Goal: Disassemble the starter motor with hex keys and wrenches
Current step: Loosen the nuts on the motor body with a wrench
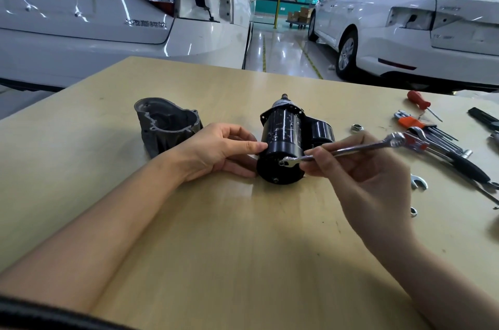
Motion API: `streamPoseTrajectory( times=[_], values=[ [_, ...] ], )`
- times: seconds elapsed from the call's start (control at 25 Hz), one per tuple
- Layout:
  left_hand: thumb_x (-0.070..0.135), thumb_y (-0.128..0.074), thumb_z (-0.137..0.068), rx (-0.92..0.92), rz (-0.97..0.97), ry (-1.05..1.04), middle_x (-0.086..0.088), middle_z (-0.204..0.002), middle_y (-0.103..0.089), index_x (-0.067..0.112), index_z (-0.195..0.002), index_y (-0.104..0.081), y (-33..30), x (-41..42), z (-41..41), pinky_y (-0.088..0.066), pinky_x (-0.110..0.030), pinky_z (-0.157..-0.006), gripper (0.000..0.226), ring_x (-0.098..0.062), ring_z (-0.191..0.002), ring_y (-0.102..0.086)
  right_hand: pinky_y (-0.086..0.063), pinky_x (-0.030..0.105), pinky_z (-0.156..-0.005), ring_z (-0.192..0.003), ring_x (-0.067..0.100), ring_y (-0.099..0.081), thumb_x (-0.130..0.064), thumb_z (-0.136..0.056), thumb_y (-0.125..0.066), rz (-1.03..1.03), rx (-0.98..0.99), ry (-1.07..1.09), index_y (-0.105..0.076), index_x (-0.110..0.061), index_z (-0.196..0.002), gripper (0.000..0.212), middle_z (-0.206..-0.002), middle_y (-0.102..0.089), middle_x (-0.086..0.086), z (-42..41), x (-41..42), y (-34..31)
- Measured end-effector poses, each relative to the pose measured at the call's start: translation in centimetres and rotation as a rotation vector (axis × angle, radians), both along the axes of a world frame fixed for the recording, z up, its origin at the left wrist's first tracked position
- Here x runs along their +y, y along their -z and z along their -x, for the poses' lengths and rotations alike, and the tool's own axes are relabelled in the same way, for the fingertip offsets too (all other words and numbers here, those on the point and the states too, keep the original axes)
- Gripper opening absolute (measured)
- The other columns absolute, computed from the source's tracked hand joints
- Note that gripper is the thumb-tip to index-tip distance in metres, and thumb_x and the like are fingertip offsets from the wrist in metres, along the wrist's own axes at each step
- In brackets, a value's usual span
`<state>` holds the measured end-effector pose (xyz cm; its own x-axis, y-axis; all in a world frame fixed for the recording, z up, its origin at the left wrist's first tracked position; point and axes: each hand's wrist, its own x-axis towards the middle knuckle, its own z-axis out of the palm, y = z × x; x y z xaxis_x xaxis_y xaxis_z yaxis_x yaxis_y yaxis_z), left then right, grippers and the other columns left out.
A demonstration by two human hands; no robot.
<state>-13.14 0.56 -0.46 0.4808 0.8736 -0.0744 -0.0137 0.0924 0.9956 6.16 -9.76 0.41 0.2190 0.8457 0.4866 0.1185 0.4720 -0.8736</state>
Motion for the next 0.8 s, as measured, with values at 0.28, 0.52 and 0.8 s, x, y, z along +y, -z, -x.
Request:
streamPoseTrajectory(
  times=[0.28,0.52,0.8],
  values=[
    [0.017,-0.072,-0.064,0.002,0.003,0.003,-0.009,-0.076,-0.072,-0.001,-0.094,-0.062,0.2,0.0,0.1,-0.060,-0.030,-0.060,0.037,-0.021,-0.070,-0.071,-0.052,0.032,-0.061,-0.062,0.013,-0.062,-0.008,-0.080,-0.070,-0.342,-0.752,0.083,-0.071,-0.009,-0.082,0.002,-0.070,-0.068,-0.001,2.8,1.7,-2.6],
    [0.057,-0.029,-0.096,-0.026,0.238,0.050,-0.014,-0.100,-0.058,0.004,-0.107,-0.059,-0.4,0.7,1.1,-0.055,-0.026,-0.064,0.063,-0.021,-0.082,-0.058,-0.047,0.035,-0.088,-0.099,0.025,-0.054,-0.003,-0.089,-0.044,-0.364,-1.511,-0.107,-0.067,-0.013,-0.095,0.025,-0.099,-0.060,0.005,6.3,1.9,-1.1],
    [0.056,-0.037,-0.092,-0.038,0.234,0.084,-0.008,-0.080,-0.066,0.003,-0.099,-0.061,-0.4,0.6,1.0,-0.057,-0.027,-0.061,0.058,-0.017,-0.071,-0.065,-0.047,0.021,-0.070,-0.073,0.013,-0.057,-0.004,-0.086,-0.067,-0.498,-0.904,-0.035,-0.070,-0.004,-0.086,0.003,-0.078,-0.062,0.005,3.7,1.3,-0.5]
  ],
)
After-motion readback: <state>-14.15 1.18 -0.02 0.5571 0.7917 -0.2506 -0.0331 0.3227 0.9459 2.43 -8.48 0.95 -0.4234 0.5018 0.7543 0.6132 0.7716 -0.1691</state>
